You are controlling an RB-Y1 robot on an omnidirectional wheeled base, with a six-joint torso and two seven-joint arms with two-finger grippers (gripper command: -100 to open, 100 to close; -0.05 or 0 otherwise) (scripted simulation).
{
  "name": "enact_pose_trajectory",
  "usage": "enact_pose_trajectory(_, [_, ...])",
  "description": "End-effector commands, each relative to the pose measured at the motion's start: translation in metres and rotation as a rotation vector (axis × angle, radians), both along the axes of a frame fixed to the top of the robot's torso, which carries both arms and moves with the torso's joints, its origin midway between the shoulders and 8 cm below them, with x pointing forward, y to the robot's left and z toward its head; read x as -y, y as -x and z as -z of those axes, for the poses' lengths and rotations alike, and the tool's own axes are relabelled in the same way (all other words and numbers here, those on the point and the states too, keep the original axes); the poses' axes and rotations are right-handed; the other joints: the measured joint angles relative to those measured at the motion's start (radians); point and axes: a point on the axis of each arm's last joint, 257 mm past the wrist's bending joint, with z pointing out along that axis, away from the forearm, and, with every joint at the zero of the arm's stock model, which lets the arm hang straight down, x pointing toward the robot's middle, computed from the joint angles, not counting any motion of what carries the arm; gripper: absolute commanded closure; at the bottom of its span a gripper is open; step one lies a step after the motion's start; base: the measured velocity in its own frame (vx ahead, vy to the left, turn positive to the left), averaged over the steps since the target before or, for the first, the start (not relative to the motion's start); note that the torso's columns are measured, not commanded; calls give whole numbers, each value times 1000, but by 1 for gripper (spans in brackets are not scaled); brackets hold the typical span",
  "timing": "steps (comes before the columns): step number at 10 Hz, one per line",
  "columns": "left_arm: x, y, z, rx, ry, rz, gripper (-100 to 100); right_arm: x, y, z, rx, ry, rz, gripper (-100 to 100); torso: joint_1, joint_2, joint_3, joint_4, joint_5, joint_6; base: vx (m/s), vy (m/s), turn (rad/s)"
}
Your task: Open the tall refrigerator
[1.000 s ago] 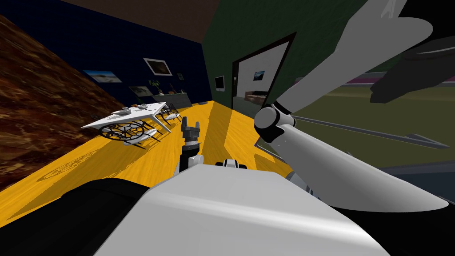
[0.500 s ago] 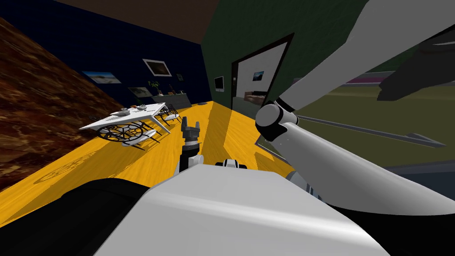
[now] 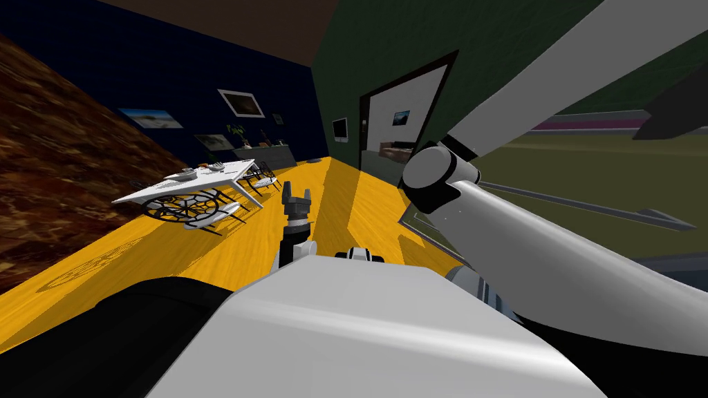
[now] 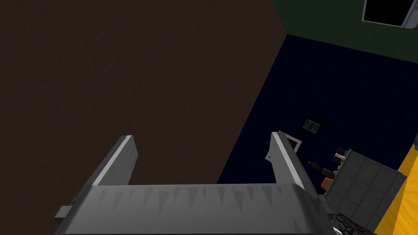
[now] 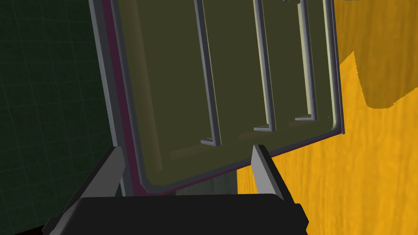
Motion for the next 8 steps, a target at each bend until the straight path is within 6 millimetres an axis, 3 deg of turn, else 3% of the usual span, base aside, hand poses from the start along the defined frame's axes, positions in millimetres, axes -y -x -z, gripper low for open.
enact_pose_trajectory(1, [0, 0, 0, 0, 0, 0, 0, 1, 6, -14, 0, -1, -5, -100, 0, 0, 0, 0, 0, 0, 30, 10, -24])
enact_pose_trajectory(2, [0, 0, 0, 0, 0, 0, 0, 0, 4, -11, 0, -1, -4, -100, 1, -1, 0, 0, 0, 0, 14, 5, -6])
enact_pose_trajectory(3, [0, 0, 0, 0, 0, 0, 0, 1, 5, -12, -1, -1, -4, 0, 1, 0, 0, 0, 0, 0, 0, 0, 0])
enact_pose_trajectory(8, [0, 0, 0, 0, 0, 0, 0, 0, 5, -11, -1, -1, -4, 0, 1, -1, 0, 0, 0, 0, 0, 0, 0])
